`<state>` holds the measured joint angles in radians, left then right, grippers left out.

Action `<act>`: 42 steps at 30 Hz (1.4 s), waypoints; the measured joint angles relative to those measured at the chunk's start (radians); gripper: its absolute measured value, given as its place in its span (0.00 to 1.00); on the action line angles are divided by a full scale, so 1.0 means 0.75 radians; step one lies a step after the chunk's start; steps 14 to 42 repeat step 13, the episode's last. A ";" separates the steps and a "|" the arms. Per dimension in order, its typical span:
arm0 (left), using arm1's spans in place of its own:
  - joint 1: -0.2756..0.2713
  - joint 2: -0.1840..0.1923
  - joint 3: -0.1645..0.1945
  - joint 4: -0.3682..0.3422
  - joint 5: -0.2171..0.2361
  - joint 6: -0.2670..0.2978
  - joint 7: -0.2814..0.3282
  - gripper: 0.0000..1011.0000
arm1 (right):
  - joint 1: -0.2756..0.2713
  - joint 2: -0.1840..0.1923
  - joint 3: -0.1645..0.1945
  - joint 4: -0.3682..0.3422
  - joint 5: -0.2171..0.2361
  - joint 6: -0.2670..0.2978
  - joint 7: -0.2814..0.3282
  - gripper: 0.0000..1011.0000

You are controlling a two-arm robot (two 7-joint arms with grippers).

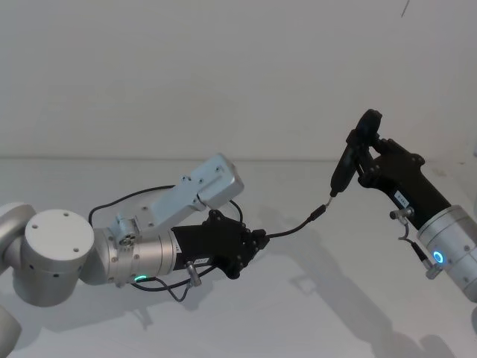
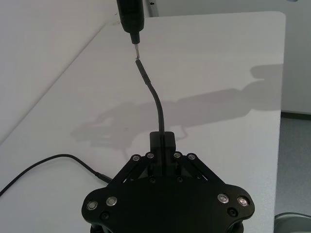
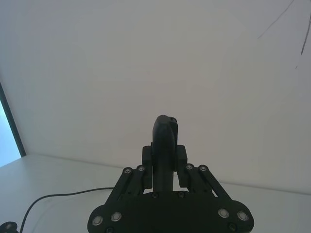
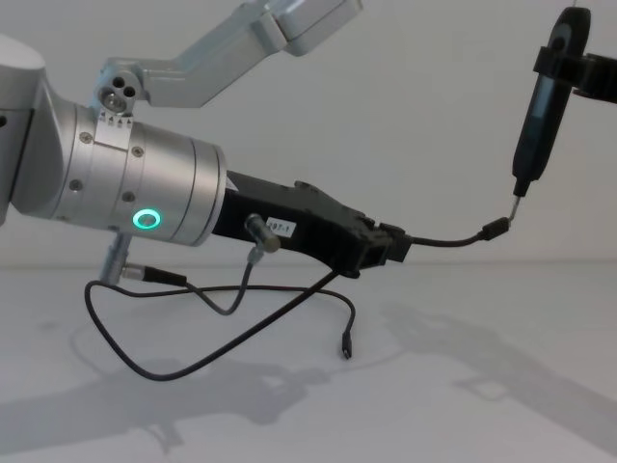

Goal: Pick up the data cable with the one hand.

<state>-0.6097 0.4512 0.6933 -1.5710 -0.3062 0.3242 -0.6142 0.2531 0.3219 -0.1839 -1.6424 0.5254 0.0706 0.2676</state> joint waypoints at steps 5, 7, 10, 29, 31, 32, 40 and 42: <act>0.000 0.000 0.000 0.000 0.000 0.000 0.000 0.04 | 0.001 0.001 -0.001 0.001 0.001 0.000 -0.001 0.28; 0.000 0.000 0.000 0.000 0.000 0.000 0.000 0.04 | 0.001 0.001 -0.001 0.001 0.002 0.000 -0.002 0.28; 0.000 0.000 0.000 0.000 0.000 0.000 0.000 0.04 | 0.001 0.001 -0.002 0.002 0.002 0.000 -0.002 0.28; 0.000 0.000 0.000 0.000 0.000 0.000 0.000 0.04 | 0.001 0.002 -0.002 0.002 0.002 0.000 -0.003 0.28; 0.000 0.000 0.000 0.000 0.000 0.000 0.000 0.04 | 0.001 0.002 -0.002 0.002 0.002 0.000 -0.003 0.28; 0.000 0.000 0.000 0.000 0.000 0.000 0.000 0.04 | 0.001 0.002 -0.002 0.002 0.002 0.000 -0.003 0.28; 0.000 0.000 0.000 0.000 0.000 0.000 0.000 0.04 | 0.001 0.002 -0.002 0.002 0.002 0.000 -0.003 0.28; 0.000 0.000 0.000 0.000 0.000 0.000 0.000 0.04 | 0.001 0.002 -0.002 0.002 0.002 0.000 -0.003 0.28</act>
